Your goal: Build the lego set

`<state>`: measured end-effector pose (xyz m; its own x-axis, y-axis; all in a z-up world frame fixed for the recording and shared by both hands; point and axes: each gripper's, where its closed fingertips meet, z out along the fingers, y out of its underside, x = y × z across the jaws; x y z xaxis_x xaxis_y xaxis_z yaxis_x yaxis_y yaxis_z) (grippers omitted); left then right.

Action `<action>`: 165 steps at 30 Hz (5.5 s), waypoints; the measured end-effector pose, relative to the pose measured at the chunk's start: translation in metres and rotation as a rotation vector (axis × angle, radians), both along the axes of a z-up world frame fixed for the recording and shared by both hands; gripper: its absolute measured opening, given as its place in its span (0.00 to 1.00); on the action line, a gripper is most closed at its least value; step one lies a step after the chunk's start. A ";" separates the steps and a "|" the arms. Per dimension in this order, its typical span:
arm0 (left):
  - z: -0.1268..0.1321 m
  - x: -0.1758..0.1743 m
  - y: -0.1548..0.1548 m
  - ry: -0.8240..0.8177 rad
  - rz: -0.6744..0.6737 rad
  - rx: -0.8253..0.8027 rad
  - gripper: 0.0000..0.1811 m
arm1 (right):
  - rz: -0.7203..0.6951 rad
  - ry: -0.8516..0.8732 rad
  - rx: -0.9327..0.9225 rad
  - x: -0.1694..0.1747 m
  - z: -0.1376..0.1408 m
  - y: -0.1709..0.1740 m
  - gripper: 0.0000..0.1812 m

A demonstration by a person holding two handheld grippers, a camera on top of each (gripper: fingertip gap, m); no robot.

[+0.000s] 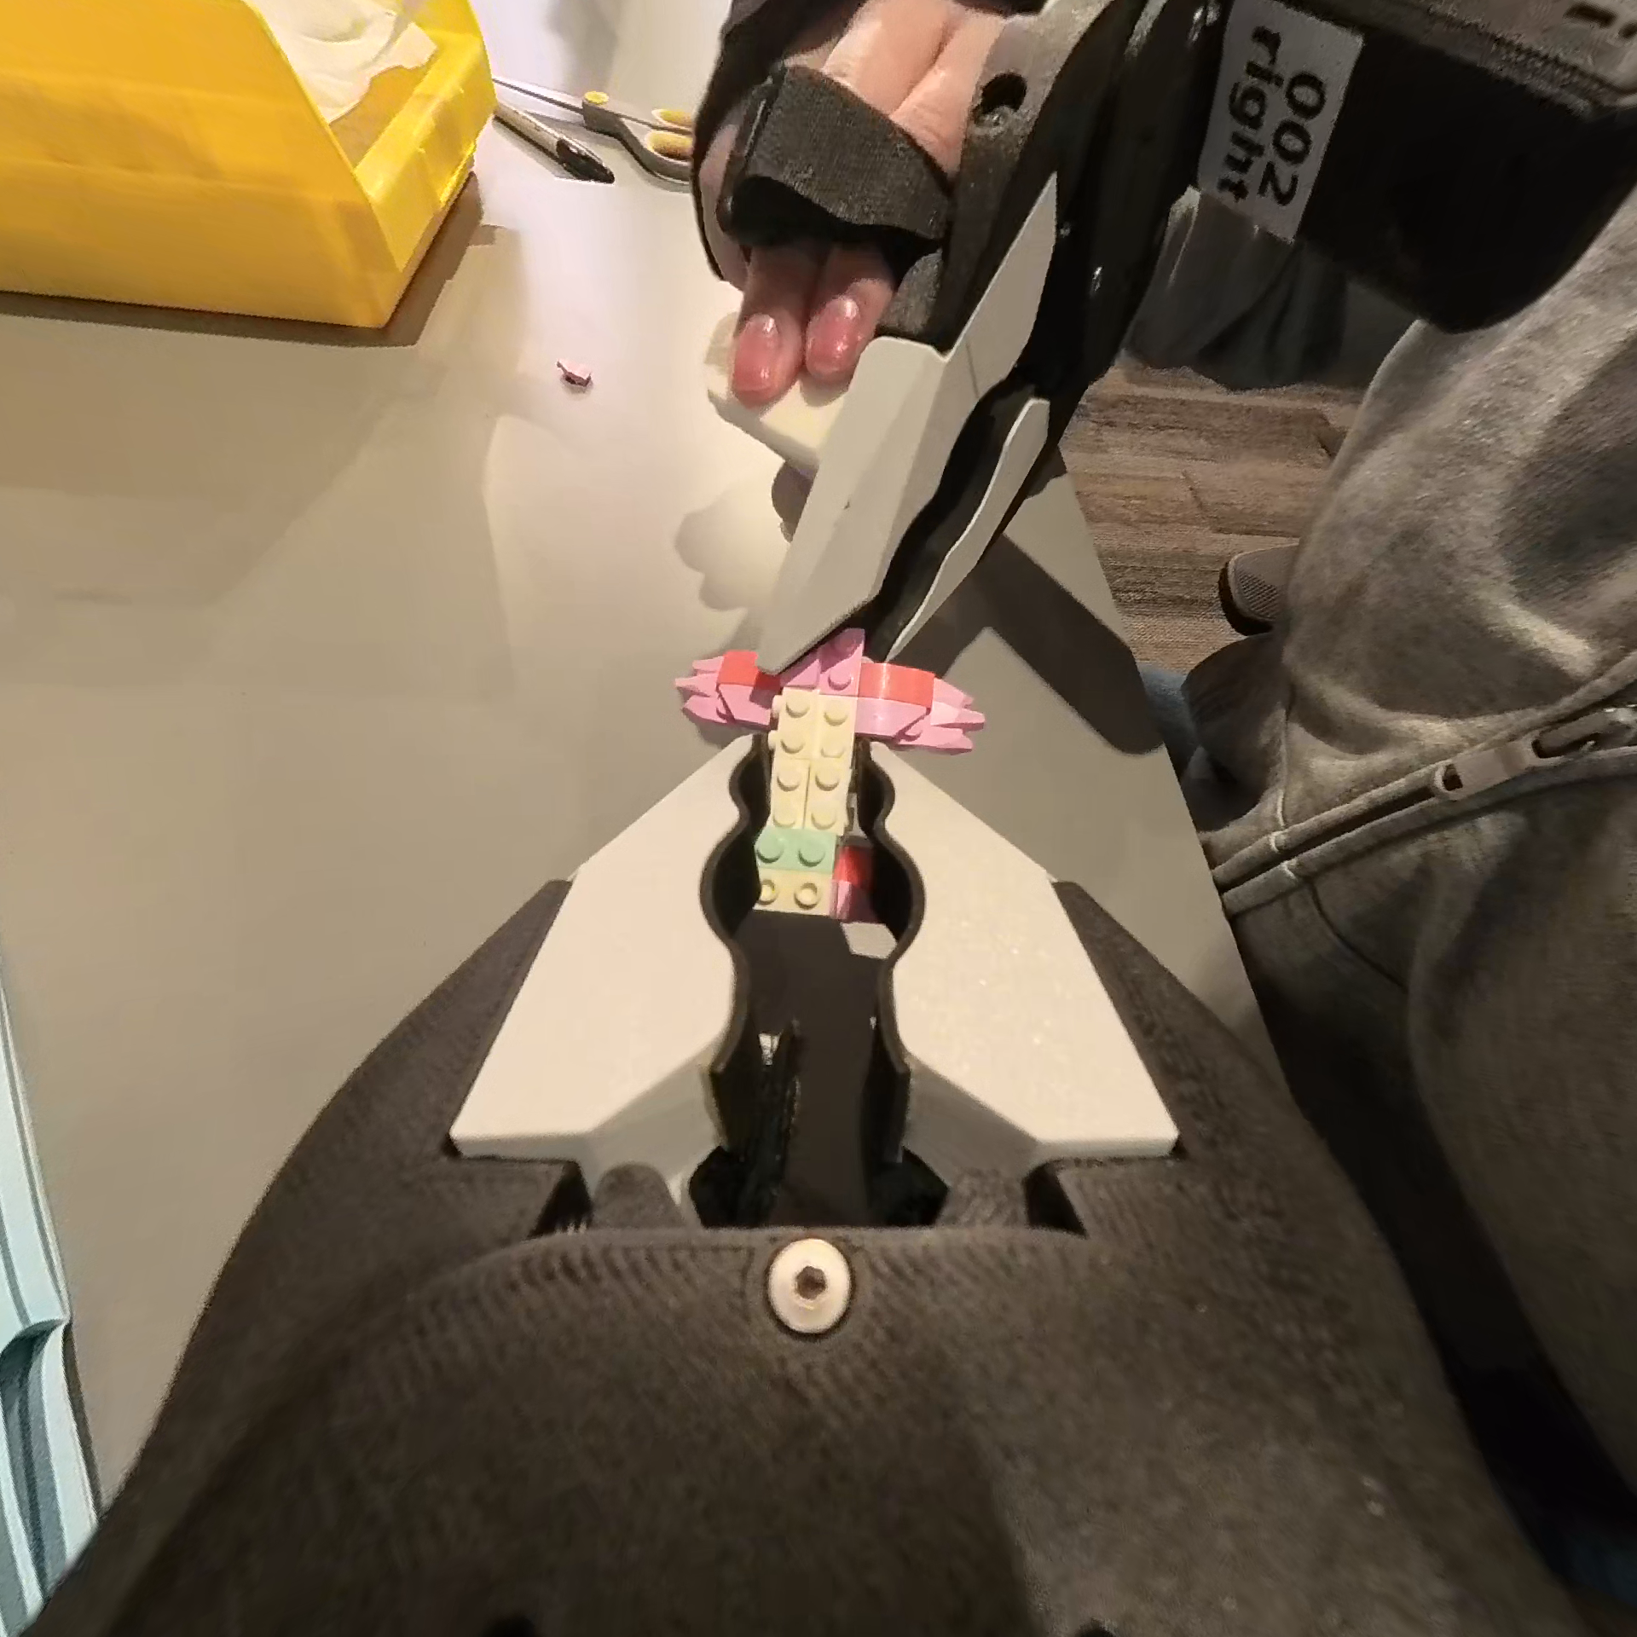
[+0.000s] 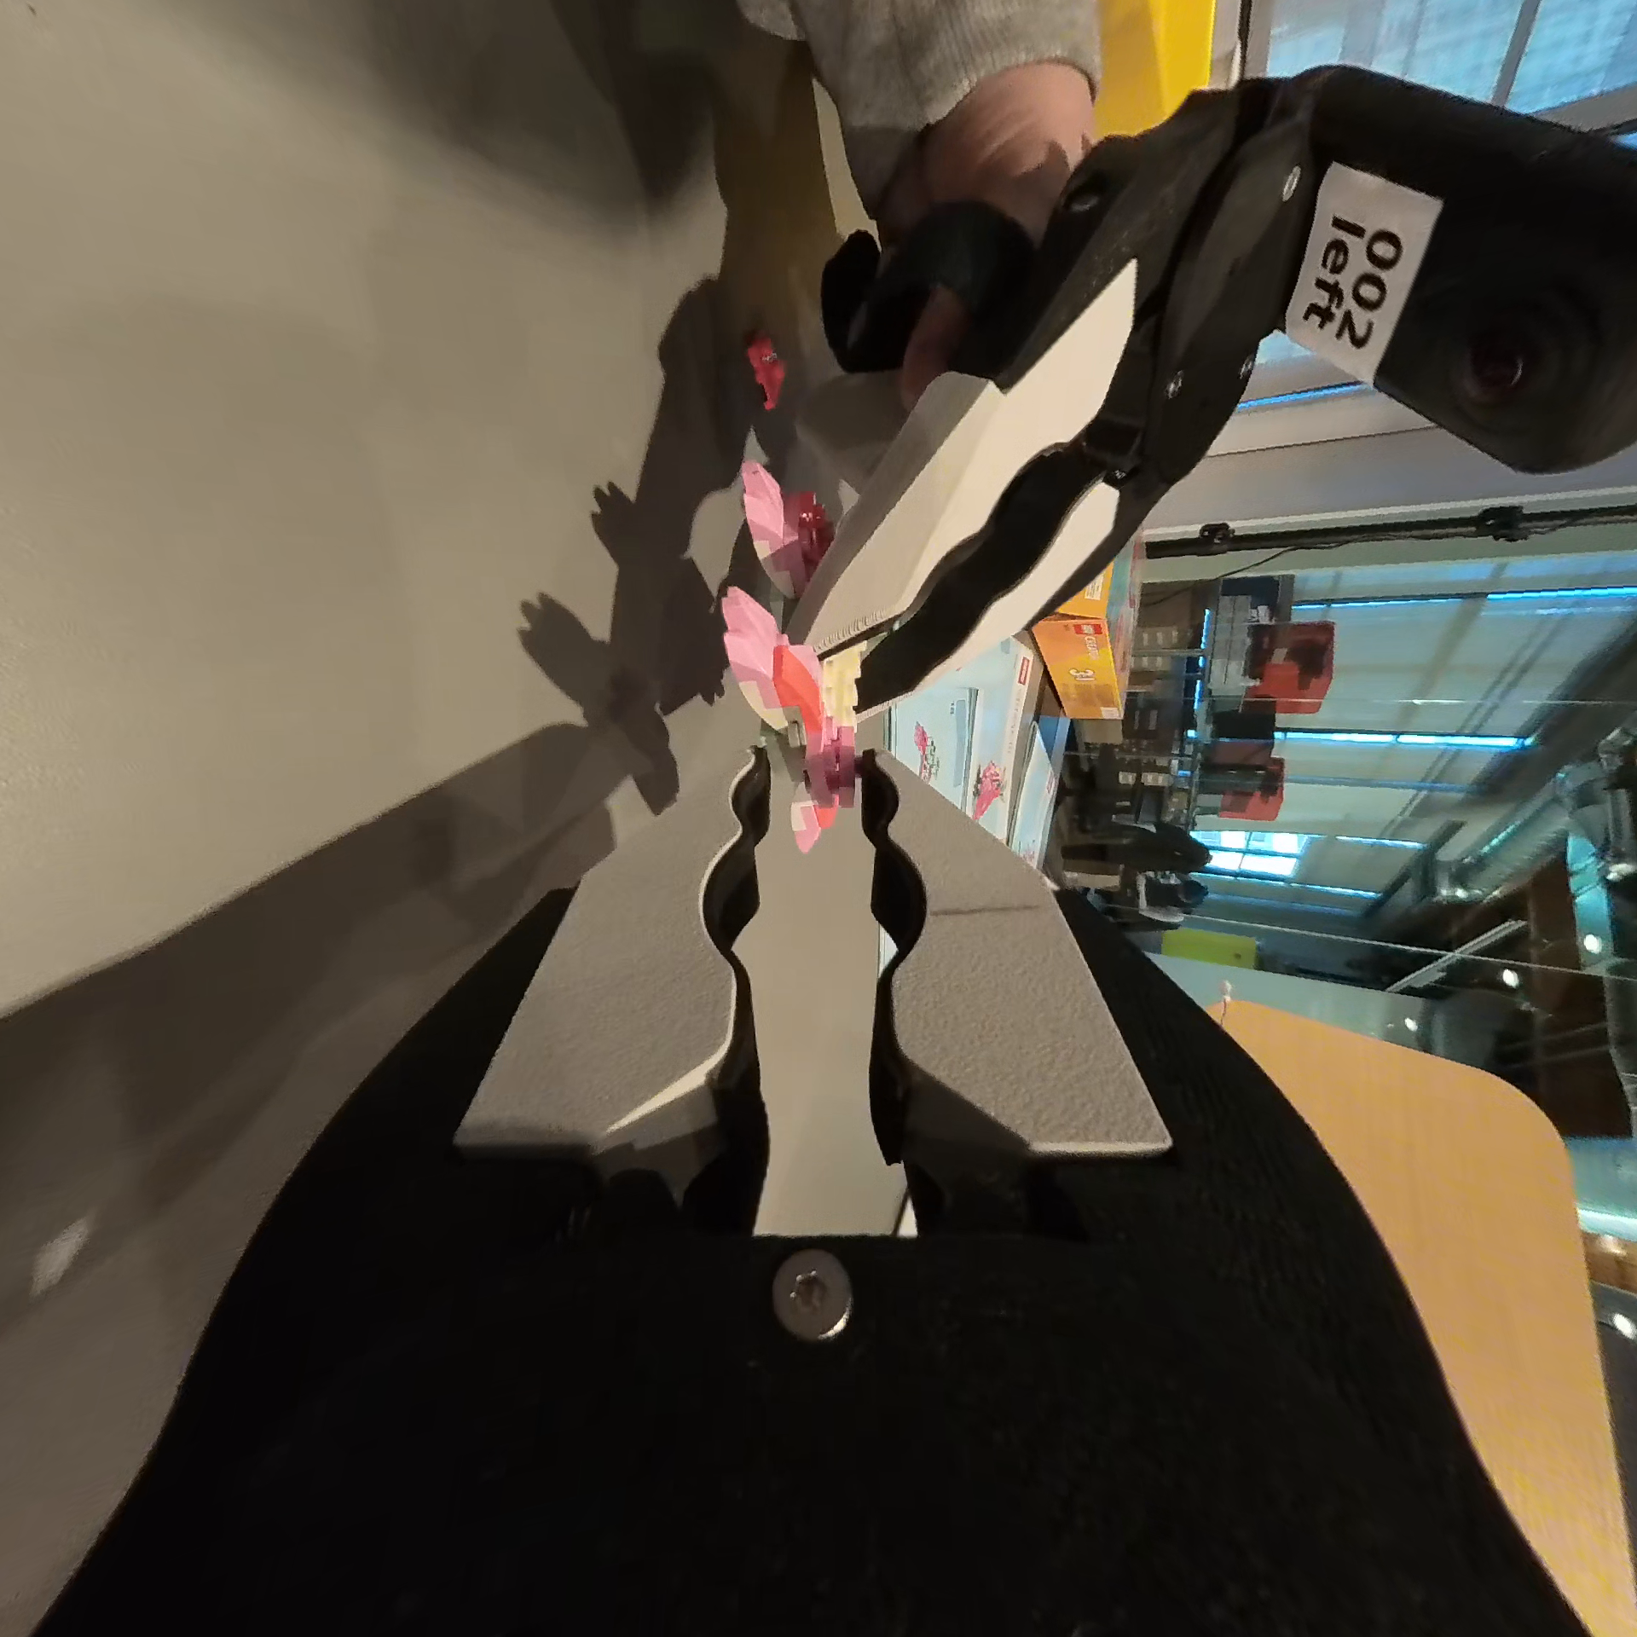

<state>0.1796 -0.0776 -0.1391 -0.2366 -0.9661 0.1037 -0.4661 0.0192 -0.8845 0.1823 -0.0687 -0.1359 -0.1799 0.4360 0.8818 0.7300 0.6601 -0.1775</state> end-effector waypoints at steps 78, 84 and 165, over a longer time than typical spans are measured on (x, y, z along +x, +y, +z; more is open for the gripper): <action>-0.031 -0.375 0.220 0.754 1.062 0.083 0.00 | -0.593 1.144 0.024 0.047 0.071 0.073 0.34; -0.042 -0.372 0.222 0.804 1.029 0.137 0.00 | -0.587 1.138 0.009 0.045 0.070 0.073 0.32; 0.069 -0.323 0.184 0.649 0.656 0.617 0.04 | -0.453 1.211 -0.064 0.034 0.085 0.056 0.29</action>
